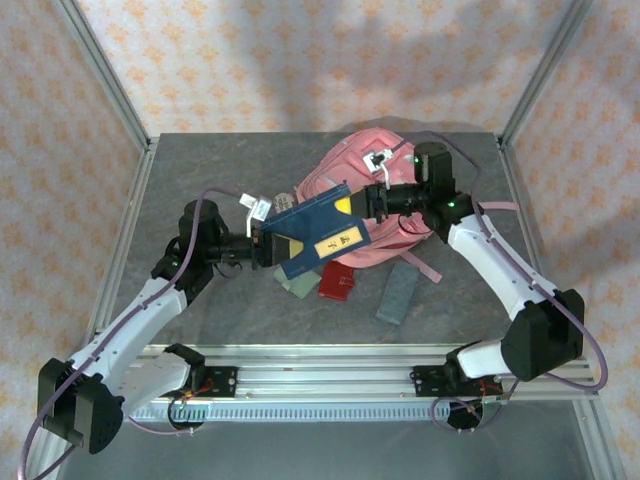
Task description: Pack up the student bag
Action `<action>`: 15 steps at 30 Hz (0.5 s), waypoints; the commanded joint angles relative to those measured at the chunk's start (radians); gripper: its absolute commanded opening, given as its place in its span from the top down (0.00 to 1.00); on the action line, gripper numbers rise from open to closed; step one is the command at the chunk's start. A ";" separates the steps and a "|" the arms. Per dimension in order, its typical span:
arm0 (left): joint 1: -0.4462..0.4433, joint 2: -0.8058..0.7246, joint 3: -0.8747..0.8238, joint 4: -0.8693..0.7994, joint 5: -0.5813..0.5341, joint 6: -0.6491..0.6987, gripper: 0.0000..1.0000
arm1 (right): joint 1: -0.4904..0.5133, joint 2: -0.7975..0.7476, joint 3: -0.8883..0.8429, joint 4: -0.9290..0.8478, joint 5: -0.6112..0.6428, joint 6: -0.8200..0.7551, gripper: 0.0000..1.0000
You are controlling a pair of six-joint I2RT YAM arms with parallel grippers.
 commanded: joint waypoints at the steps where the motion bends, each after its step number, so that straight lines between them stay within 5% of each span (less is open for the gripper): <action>1: 0.033 0.004 0.042 0.088 -0.212 -0.041 0.40 | 0.026 -0.055 -0.042 0.242 0.059 0.210 1.00; 6: 0.041 -0.052 -0.138 0.455 -0.396 -0.322 0.18 | 0.014 -0.100 -0.158 0.675 0.319 0.572 1.00; 10: 0.036 -0.082 -0.348 0.846 -0.509 -0.555 0.09 | 0.019 -0.133 -0.267 0.890 0.575 0.772 1.00; 15: -0.083 -0.067 -0.422 1.020 -0.636 -0.561 0.05 | 0.104 -0.140 -0.364 1.024 0.761 0.850 1.00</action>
